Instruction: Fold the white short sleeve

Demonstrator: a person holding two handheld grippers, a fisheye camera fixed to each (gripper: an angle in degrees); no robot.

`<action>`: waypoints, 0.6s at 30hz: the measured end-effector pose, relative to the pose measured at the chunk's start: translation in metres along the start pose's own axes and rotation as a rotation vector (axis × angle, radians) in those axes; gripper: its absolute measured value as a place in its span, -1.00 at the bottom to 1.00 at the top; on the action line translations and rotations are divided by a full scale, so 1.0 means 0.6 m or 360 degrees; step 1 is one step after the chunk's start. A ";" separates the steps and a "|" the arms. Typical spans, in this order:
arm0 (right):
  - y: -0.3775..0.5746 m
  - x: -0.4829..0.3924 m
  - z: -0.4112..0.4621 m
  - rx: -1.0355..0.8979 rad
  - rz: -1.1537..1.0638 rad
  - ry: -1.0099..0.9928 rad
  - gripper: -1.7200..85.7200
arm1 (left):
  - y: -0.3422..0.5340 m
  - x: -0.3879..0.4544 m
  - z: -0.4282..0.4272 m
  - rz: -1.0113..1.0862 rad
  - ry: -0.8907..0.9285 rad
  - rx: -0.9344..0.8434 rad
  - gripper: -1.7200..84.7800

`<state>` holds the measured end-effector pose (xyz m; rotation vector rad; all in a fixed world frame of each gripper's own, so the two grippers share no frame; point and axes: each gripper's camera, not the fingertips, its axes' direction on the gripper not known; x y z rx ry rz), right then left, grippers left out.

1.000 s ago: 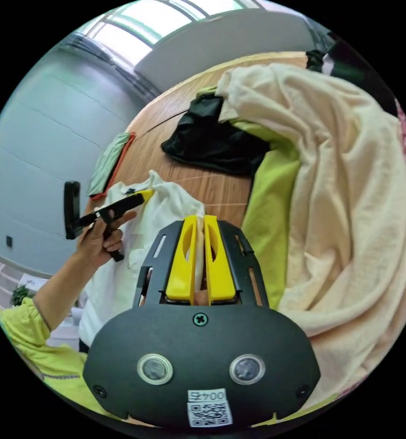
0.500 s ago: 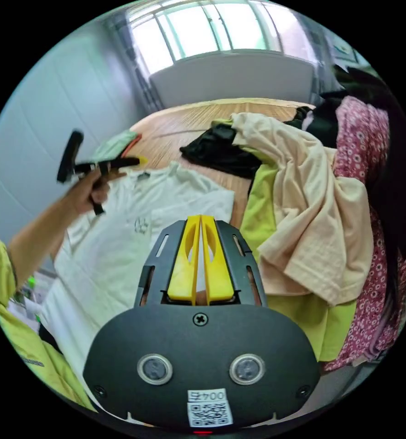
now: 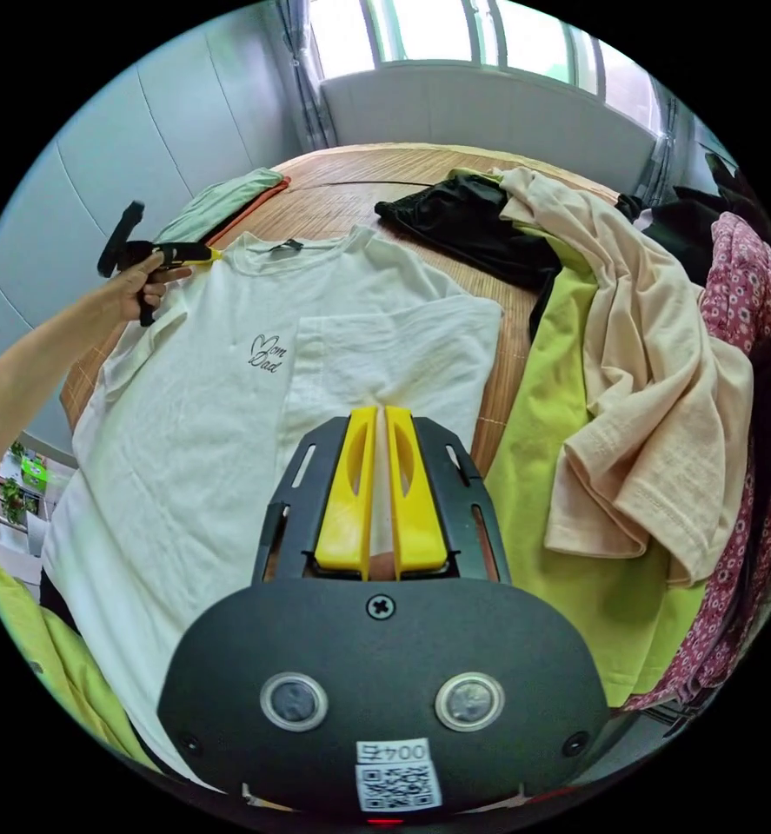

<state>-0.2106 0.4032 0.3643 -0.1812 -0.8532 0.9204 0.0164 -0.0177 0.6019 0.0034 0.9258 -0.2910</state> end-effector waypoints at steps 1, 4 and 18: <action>0.001 -0.007 0.002 0.0003 -0.0011 0.0026 -0.94 | 0.004 0.006 -0.029 0.0026 0.0080 0.0077 -0.96; 0.002 -0.013 0.005 0.0006 -0.0017 0.0040 -0.94 | 0.022 0.012 -0.114 0.0104 0.0230 0.0239 -0.96; 0.008 -0.024 0.013 0.0015 -0.0037 0.0085 -0.92 | 0.167 -0.108 -0.188 -0.0036 -0.0128 0.0207 -0.96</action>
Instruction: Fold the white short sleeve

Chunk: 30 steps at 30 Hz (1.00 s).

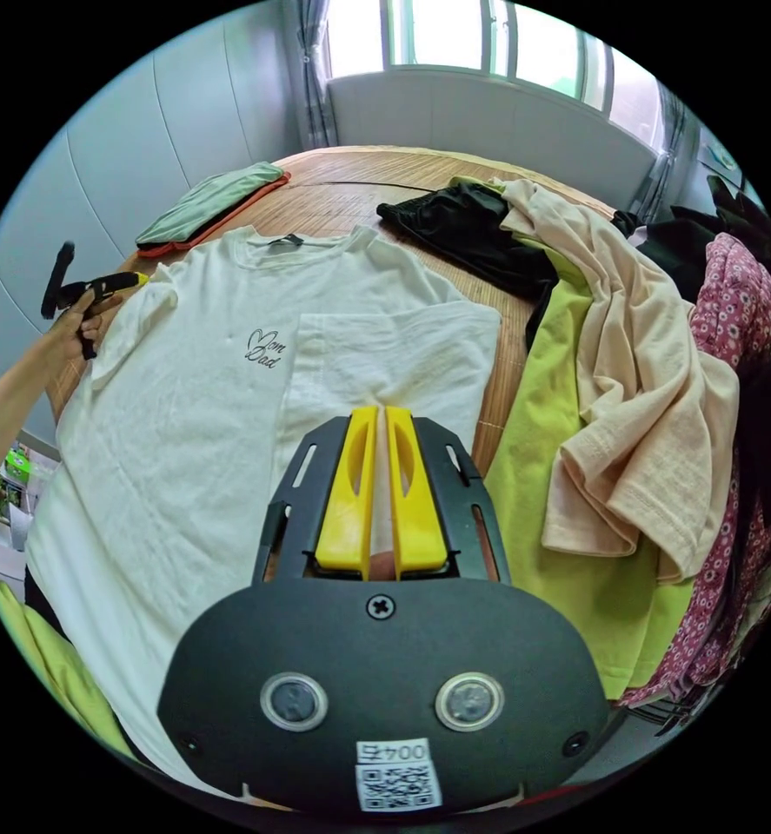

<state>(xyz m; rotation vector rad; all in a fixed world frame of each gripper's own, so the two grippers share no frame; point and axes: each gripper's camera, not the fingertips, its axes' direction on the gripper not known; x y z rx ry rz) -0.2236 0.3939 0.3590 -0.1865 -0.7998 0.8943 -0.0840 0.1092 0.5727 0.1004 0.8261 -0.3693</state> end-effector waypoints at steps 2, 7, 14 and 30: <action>0.001 0.003 0.000 0.0000 0.0001 -0.0002 -0.90 | 0.011 0.011 -0.039 0.0054 0.0055 0.0021 -0.96; 0.003 0.006 -0.002 0.0002 -0.0022 0.0034 -0.88 | 0.093 0.050 -0.030 0.0409 -0.0134 -0.0239 -0.96; 0.004 0.039 -0.016 0.0012 0.0002 -0.0021 -0.88 | 0.097 0.021 -0.142 0.0198 -0.0067 -0.0021 -0.96; 0.263 0.112 -0.277 0.0131 0.0207 -0.0380 -0.75 | 0.250 -0.104 -0.324 0.0240 0.0191 -0.0302 -0.86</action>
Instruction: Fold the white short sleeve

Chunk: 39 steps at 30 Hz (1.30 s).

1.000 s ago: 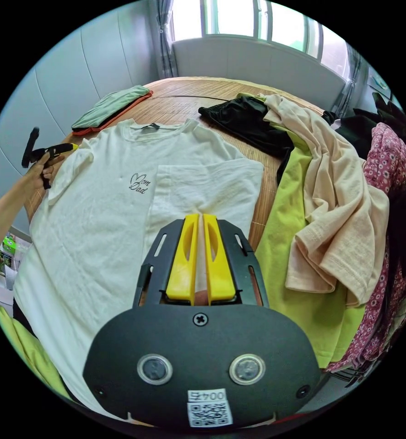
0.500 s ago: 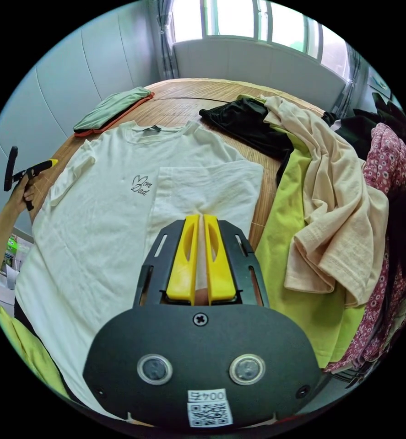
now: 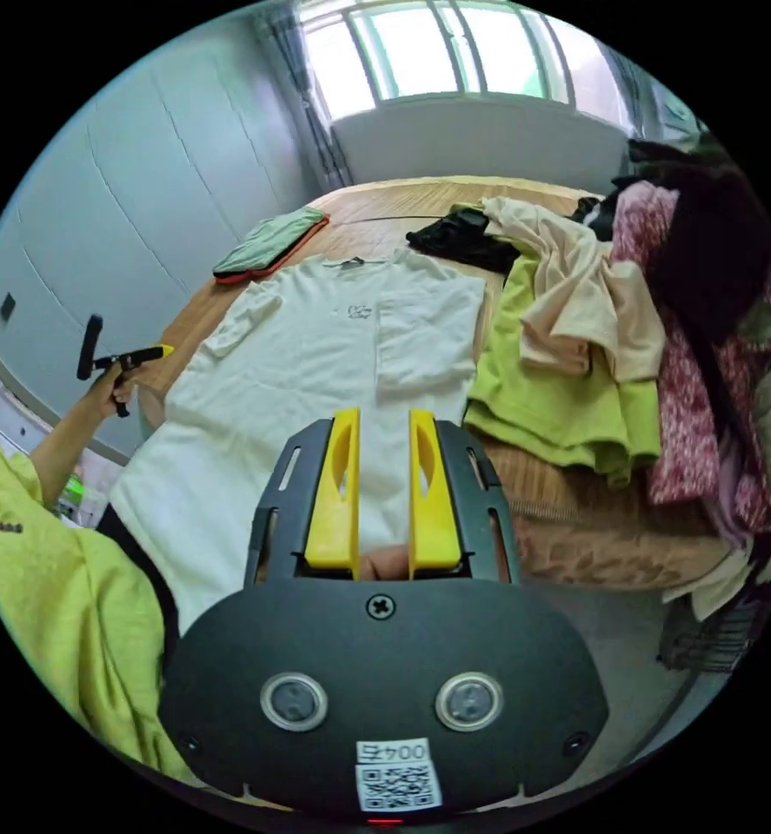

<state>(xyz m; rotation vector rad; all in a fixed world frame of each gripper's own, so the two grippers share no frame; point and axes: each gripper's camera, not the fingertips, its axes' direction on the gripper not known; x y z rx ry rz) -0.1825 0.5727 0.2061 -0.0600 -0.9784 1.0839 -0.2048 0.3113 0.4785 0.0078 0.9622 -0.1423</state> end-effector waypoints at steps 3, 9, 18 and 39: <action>0.123 0.077 -0.057 -0.0068 0.0391 -0.0474 -0.71 | 0.129 -0.088 -0.036 -0.0276 0.0335 -0.0104 -0.76; 0.366 0.154 -0.080 0.0067 0.1088 -0.0913 -0.67 | 0.363 -0.216 -0.092 -0.0864 0.0932 0.0034 -0.69; 0.404 0.159 -0.050 0.0271 0.1275 -0.1099 -0.65 | 0.437 -0.257 -0.089 -0.0998 0.1079 0.0002 -0.65; 0.376 -0.044 -0.093 0.0113 0.0643 -0.0616 -0.65 | 0.498 -0.272 -0.077 -0.0852 0.1379 -0.0050 -0.74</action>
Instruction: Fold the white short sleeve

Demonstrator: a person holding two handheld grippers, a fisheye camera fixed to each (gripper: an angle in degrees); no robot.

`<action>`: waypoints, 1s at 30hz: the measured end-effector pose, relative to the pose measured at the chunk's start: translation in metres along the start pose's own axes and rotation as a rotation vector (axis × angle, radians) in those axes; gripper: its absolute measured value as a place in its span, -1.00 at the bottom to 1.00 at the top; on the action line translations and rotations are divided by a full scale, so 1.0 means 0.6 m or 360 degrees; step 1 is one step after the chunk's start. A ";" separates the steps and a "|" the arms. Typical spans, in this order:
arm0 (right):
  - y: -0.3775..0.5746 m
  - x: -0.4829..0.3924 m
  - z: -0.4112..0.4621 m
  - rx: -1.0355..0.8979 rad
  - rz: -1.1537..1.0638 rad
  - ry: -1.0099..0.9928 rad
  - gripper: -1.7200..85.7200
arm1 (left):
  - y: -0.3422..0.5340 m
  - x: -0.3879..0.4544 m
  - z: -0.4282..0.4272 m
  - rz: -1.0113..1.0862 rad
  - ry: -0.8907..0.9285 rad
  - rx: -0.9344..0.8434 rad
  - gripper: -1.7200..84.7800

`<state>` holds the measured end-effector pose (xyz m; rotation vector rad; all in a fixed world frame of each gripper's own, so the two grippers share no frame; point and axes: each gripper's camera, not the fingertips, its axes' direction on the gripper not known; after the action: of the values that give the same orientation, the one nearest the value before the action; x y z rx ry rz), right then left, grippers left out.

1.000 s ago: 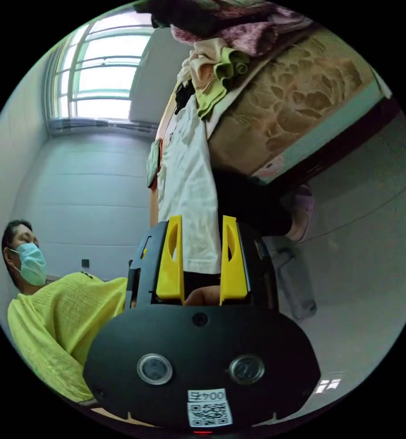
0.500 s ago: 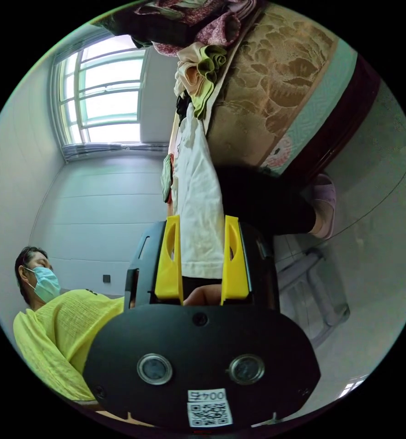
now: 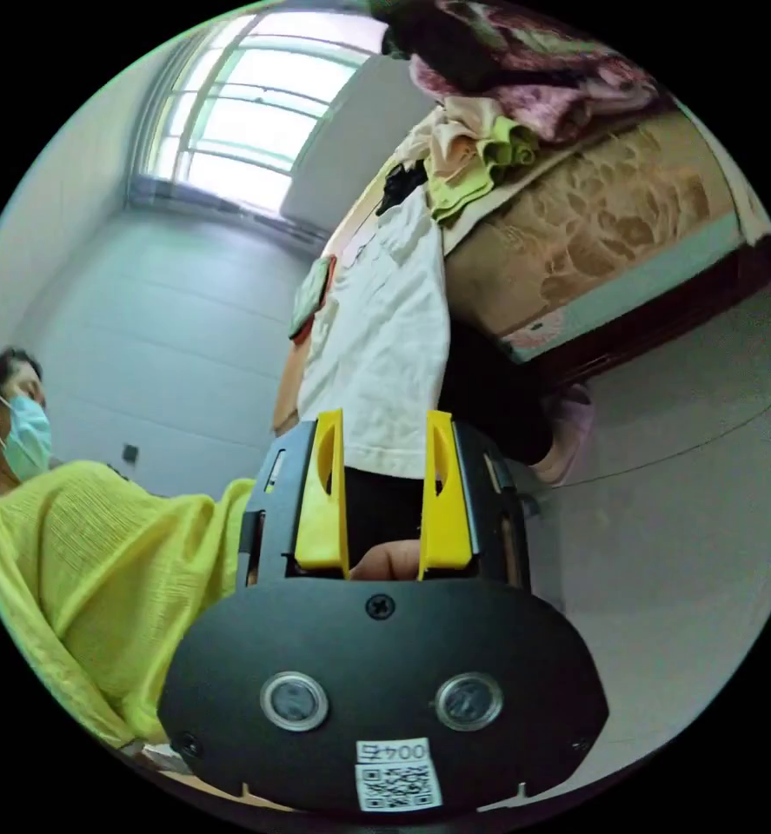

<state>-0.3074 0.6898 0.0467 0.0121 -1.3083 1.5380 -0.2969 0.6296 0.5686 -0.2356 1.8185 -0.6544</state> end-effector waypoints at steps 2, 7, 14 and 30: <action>0.003 -0.077 0.025 -0.0146 -0.0280 0.0241 -0.65 | 0.006 -0.001 0.005 0.0030 -0.0066 -0.0021 -0.77; 0.029 -0.166 0.075 -0.0254 -0.0594 0.0607 -0.67 | 0.017 0.007 0.019 0.0099 -0.0189 -0.0008 -0.85; 0.089 -0.236 0.153 -0.0443 -0.0943 0.0969 -0.72 | 0.029 0.015 0.027 0.0120 -0.0232 0.0038 -0.91; 0.126 -0.300 0.286 -0.0679 -0.1267 0.1038 -0.82 | 0.065 0.049 0.046 0.0165 -0.0275 0.0136 -0.94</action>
<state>-0.3809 0.4579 -0.0444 -0.2006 -0.8999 0.4962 -0.2753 0.6391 0.5178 -0.1353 1.6226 -0.6179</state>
